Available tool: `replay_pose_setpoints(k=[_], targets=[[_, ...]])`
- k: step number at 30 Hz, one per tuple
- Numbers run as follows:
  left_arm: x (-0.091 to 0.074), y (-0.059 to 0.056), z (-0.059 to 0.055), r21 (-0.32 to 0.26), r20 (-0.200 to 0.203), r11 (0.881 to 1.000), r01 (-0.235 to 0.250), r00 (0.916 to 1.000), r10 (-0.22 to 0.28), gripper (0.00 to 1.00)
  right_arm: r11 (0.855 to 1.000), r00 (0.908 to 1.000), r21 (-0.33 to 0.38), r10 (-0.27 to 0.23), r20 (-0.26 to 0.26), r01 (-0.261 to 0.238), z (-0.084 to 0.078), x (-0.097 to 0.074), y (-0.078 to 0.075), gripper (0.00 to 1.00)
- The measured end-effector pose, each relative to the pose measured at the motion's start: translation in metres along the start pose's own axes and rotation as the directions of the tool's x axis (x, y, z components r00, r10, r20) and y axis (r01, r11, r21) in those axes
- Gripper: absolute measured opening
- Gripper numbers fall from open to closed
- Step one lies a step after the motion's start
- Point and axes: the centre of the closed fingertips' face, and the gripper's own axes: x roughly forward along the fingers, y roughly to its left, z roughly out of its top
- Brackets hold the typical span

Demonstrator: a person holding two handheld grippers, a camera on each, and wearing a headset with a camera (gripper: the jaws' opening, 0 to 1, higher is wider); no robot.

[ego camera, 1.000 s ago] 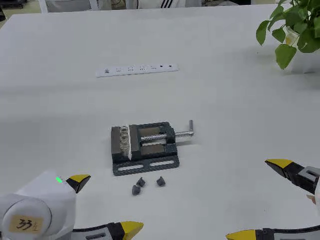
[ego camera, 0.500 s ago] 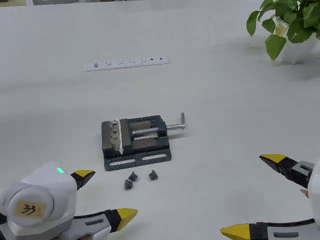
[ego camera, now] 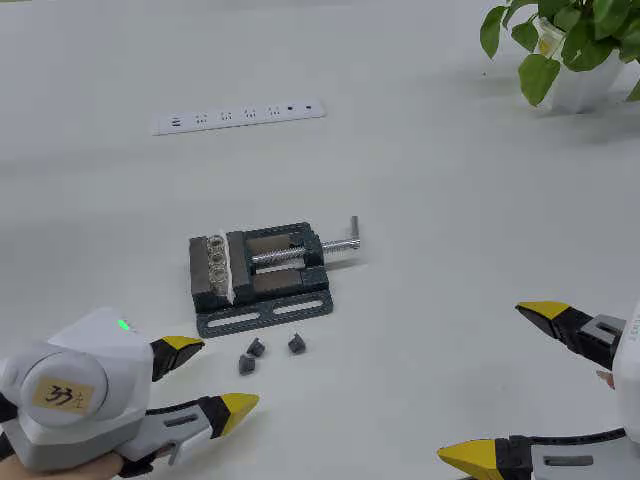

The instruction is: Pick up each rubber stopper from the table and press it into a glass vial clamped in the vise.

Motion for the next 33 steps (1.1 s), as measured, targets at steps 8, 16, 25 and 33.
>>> replay_pose_setpoints(k=[8, 16, 25, 33], targets=[[0.007, -0.003, 0.001, 0.008, -0.016, 1.0, -0.003, 0.9999, 0.004, 0.35, 1.0, 1.0, 0.012, -0.001, -0.003, 0.001, -0.003, 0.0, 0.0, 0.96], [0.015, -0.005, 0.005, -0.007, -0.009, 1.0, -0.03, 0.9995, 0.03, 0.23, 1.0, 1.0, 0.018, 0.0, -0.004, 0.0, -0.005, 0.0, -0.001, 0.95], [0.016, 0.0, 0.005, -0.049, -0.01, 0.995, -0.09, 0.9959, 0.09, 0.1, 1.0, 1.0, 0.022, 0.0, -0.002, 0.0, -0.005, 0.0, -0.002, 0.95], [0.016, 0.0, 0.003, -0.069, -0.01, 0.991, -0.111, 0.9938, 0.11, 0.07, 1.0, 1.0, 0.021, 0.003, -0.003, -0.003, -0.006, 0.0, -0.001, 0.95]])
